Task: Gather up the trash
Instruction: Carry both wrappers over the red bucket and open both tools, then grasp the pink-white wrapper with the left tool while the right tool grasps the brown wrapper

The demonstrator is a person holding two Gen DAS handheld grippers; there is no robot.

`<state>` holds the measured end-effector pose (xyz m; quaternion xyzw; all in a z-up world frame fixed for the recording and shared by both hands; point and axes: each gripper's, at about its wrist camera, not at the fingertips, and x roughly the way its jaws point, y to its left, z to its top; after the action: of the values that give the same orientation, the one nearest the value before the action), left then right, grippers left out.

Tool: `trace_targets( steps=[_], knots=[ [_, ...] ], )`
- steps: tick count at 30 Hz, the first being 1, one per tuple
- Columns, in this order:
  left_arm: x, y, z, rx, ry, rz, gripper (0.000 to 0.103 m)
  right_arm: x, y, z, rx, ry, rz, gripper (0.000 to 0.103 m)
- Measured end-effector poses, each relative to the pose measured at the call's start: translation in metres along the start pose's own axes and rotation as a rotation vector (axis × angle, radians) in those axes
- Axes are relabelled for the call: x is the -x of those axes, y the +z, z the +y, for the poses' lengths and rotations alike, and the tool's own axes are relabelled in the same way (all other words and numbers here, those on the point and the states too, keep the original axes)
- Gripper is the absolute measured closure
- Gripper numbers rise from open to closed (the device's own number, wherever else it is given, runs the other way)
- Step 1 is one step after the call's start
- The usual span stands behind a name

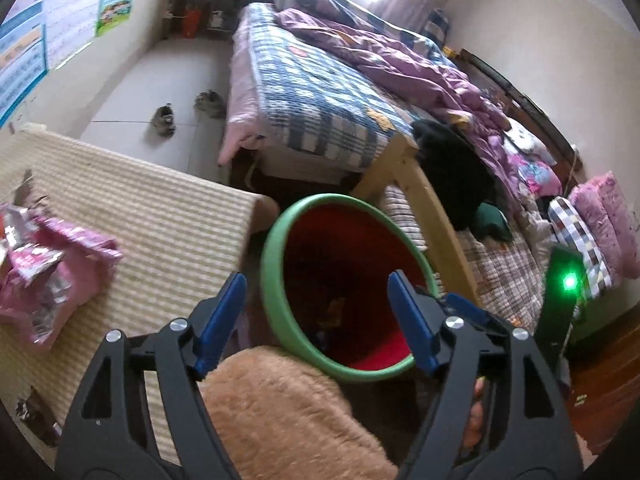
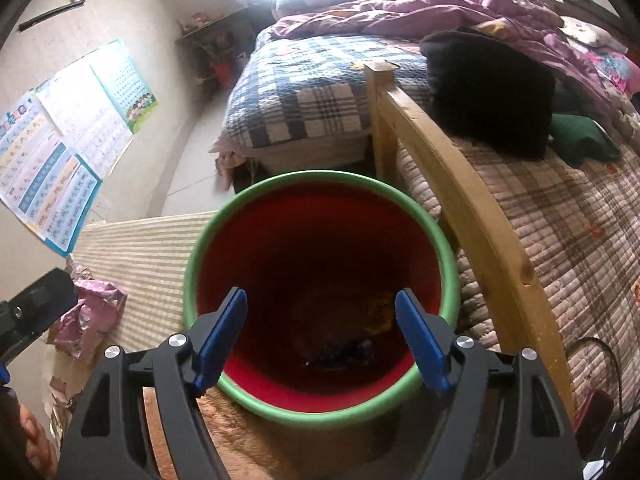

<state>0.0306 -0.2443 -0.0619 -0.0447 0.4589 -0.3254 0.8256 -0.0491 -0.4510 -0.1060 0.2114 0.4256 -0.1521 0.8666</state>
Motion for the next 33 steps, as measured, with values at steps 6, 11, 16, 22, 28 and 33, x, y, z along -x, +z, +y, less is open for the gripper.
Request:
trace_targets(
  steps=[6, 11, 16, 22, 28, 33],
  knots=[
    [0.032, -0.023, 0.045, -0.008, 0.160, -0.021, 0.029, -0.004, -0.006, 0.030, 0.060, 0.034, 0.023, 0.029],
    [0.071, -0.053, 0.120, 0.143, 0.314, -0.028, 0.029, -0.013, -0.022, 0.070, 0.139, 0.083, 0.077, 0.029],
    [0.115, -0.086, 0.184, 0.327, 0.404, -0.048, 0.029, -0.020, -0.046, 0.141, 0.301, 0.174, 0.136, 0.029],
    [0.152, -0.126, 0.218, 0.415, 0.506, -0.044, 0.029, -0.035, -0.095, 0.253, 0.442, 0.383, 0.289, 0.029],
    [0.184, -0.160, 0.251, 0.515, 0.579, -0.064, 0.029, -0.046, -0.159, 0.345, 0.667, 0.462, 0.377, 0.029],
    [0.198, -0.165, 0.276, 0.587, 0.589, -0.099, 0.029, -0.074, -0.188, 0.375, 0.769, 0.389, 0.405, 0.051]
  ],
)
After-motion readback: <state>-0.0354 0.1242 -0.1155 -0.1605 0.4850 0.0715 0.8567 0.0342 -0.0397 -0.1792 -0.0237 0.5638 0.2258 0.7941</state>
